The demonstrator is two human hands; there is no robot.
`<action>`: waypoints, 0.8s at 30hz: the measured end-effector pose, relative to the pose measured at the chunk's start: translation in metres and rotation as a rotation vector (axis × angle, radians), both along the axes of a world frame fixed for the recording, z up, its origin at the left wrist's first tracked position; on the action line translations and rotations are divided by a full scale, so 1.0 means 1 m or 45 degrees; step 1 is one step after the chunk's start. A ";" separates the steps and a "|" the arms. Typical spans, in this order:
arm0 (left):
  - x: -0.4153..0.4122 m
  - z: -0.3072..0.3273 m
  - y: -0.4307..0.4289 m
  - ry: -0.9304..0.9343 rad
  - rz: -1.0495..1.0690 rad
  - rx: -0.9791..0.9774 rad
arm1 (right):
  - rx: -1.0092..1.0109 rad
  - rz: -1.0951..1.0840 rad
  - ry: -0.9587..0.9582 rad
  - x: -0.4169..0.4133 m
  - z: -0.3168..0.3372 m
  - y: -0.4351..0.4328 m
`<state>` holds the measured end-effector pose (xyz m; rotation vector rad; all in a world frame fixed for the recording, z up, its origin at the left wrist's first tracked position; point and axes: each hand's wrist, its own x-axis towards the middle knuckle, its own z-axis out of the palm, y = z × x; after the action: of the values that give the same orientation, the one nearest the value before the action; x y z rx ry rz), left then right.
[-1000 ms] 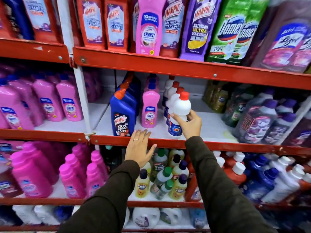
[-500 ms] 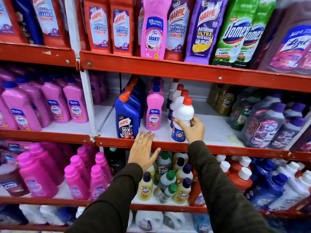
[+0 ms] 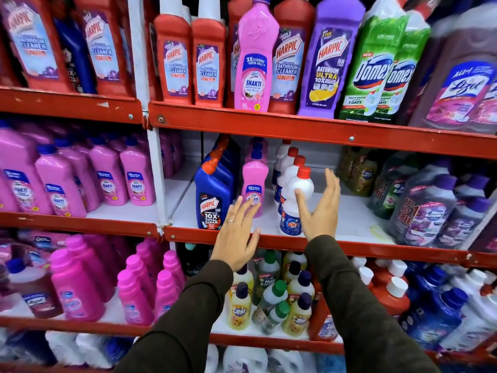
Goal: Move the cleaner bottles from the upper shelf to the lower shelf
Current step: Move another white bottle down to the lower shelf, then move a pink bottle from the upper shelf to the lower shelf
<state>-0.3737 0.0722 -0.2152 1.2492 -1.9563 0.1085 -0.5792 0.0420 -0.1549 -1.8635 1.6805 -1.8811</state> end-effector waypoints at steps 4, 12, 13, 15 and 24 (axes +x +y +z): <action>0.006 0.046 -0.005 0.034 0.064 -0.219 | -0.218 -0.139 0.279 0.007 0.039 0.003; 0.038 0.153 -0.029 0.044 0.225 -0.550 | -0.443 -0.186 0.498 0.042 0.131 0.001; 0.043 0.164 -0.032 0.035 0.246 -0.566 | -0.464 -0.164 0.486 0.048 0.143 0.001; 0.052 0.178 -0.038 0.018 0.305 -0.586 | -0.500 -0.108 0.454 0.062 0.164 -0.001; 0.069 0.176 -0.063 -0.101 0.408 -0.498 | -0.072 0.438 0.032 0.112 0.235 -0.027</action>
<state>-0.3048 0.0095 -0.0397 1.2921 -1.6783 0.6776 -0.4671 0.0146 0.0799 -2.0445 1.2221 -1.7860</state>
